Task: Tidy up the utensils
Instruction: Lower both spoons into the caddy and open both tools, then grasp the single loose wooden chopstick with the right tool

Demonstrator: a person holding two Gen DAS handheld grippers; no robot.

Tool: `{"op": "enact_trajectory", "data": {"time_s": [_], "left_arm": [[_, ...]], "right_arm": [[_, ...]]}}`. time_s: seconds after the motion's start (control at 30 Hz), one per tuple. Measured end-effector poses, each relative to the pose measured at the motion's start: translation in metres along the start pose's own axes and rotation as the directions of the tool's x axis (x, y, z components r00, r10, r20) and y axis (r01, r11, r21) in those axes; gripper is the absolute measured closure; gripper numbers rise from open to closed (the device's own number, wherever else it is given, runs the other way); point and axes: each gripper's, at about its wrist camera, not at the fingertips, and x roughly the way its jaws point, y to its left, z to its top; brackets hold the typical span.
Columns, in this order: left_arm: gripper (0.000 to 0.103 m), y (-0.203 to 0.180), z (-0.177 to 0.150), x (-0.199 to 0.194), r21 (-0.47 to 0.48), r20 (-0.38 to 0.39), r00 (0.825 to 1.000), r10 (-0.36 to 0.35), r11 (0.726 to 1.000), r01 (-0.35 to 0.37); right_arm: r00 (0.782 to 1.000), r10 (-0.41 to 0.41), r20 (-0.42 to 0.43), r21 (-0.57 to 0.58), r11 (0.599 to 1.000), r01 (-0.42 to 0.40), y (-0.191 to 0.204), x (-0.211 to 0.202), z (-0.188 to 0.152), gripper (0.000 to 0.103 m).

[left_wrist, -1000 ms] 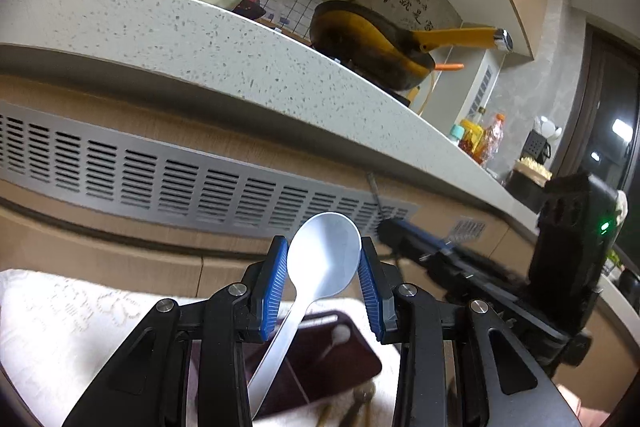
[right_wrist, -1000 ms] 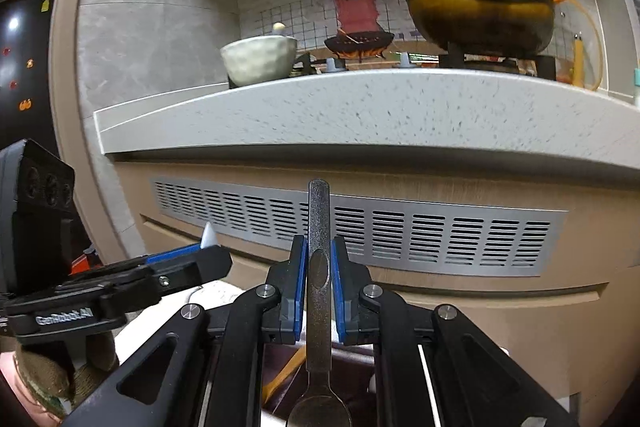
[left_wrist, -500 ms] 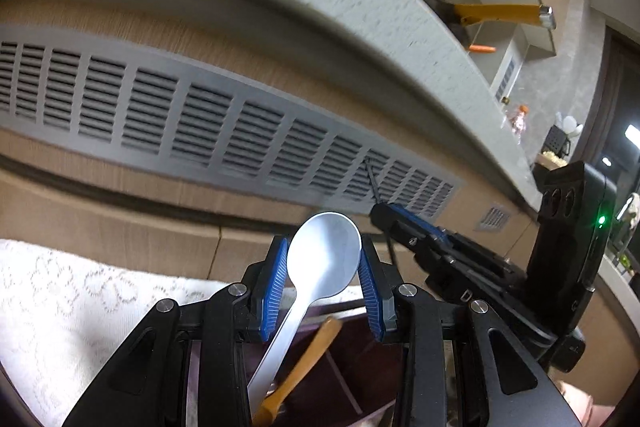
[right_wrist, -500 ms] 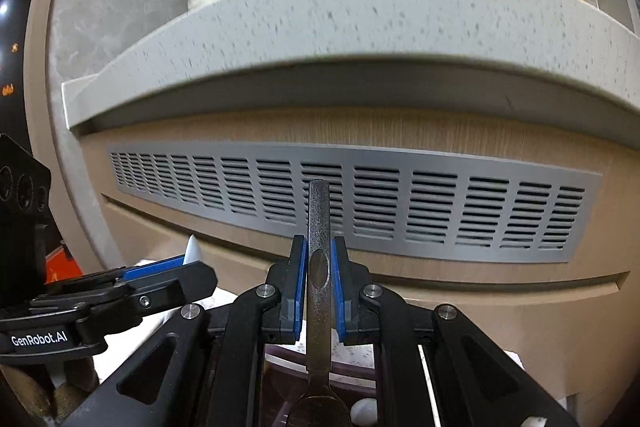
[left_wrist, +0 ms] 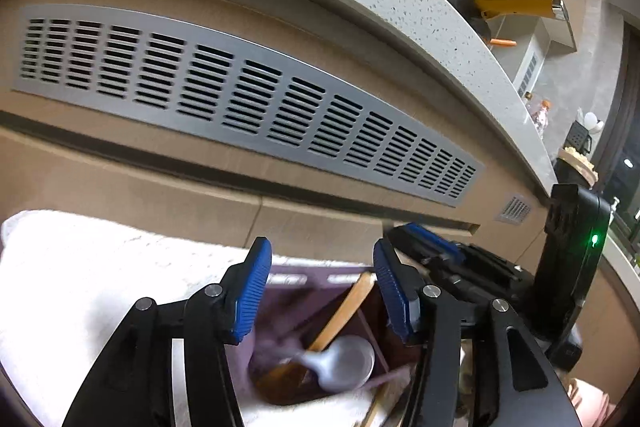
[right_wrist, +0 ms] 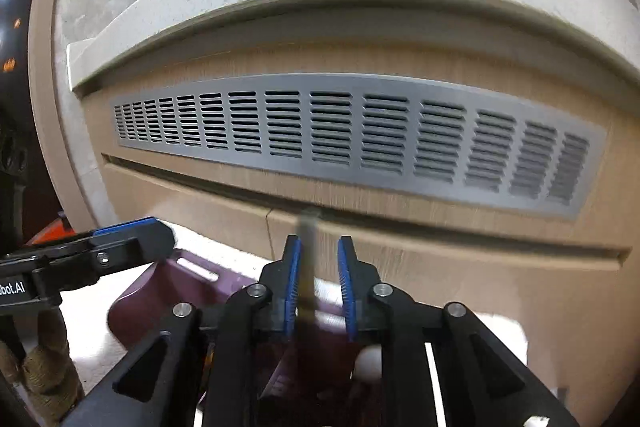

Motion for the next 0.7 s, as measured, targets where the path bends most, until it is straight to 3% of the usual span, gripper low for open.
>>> {"op": "enact_trajectory", "data": {"time_s": [0.1,0.23,0.27,0.47,0.53,0.7], "left_arm": [[0.044,0.001,-0.009,-0.022,0.026,-0.005,0.999,0.035,0.999,-0.035],[0.041,-0.004,-0.032,-0.046,0.112,-0.055,0.989,0.14,0.985,-0.133],[0.04,-0.006,-0.038,-0.049,0.127,-0.071,0.986,0.151,0.982,-0.141],[0.038,-0.015,-0.092,-0.071,0.187,-0.175,0.969,0.177,0.972,-0.144],[0.038,-0.02,-0.11,-0.072,0.205,-0.224,0.959,0.172,0.971,-0.127],[0.038,-0.032,-0.156,-0.076,0.282,-0.329,0.926,0.183,0.955,-0.088]], "right_arm": [[1.0,-0.013,-0.002,0.031,0.999,0.013,-0.004,-0.025,-0.005,0.079],[0.996,-0.081,-0.033,0.028,0.996,0.082,-0.004,-0.062,-0.021,0.055],[0.994,-0.093,-0.048,0.027,0.995,0.095,-0.003,-0.072,-0.028,0.053],[0.98,-0.134,-0.149,-0.008,0.991,0.135,0.014,-0.109,-0.077,0.047],[0.975,-0.138,-0.172,-0.009,0.99,0.138,0.02,-0.115,-0.093,0.038],[0.965,-0.142,-0.22,-0.046,0.99,0.135,0.03,-0.129,-0.13,0.025]]}}
